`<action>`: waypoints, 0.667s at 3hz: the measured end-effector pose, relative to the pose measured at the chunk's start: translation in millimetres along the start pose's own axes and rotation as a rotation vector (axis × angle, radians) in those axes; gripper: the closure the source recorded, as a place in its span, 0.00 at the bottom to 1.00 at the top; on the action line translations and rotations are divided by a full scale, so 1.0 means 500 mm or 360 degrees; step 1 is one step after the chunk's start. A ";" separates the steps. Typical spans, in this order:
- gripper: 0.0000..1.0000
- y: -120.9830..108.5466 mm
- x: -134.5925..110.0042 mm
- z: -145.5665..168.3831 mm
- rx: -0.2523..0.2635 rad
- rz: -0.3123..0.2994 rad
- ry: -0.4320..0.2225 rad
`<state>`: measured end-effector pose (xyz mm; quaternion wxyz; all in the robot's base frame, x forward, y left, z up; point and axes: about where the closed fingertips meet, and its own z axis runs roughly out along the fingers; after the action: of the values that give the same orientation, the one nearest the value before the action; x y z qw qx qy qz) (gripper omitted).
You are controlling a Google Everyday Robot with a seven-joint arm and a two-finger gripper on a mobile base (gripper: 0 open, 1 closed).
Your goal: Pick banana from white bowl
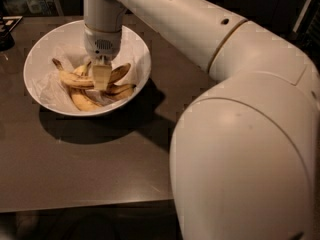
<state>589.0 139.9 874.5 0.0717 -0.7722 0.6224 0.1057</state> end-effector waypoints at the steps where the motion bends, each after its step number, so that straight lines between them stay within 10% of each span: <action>1: 1.00 0.049 0.001 -0.049 0.0145 0.0018 -0.0030; 2: 1.00 0.122 -0.006 -0.109 0.0274 0.0009 -0.0040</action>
Offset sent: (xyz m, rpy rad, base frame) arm -0.1033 -0.0422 0.0971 0.0793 -0.2462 -0.0666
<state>532.7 116.5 929.3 0.1453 -0.7600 0.6305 0.0618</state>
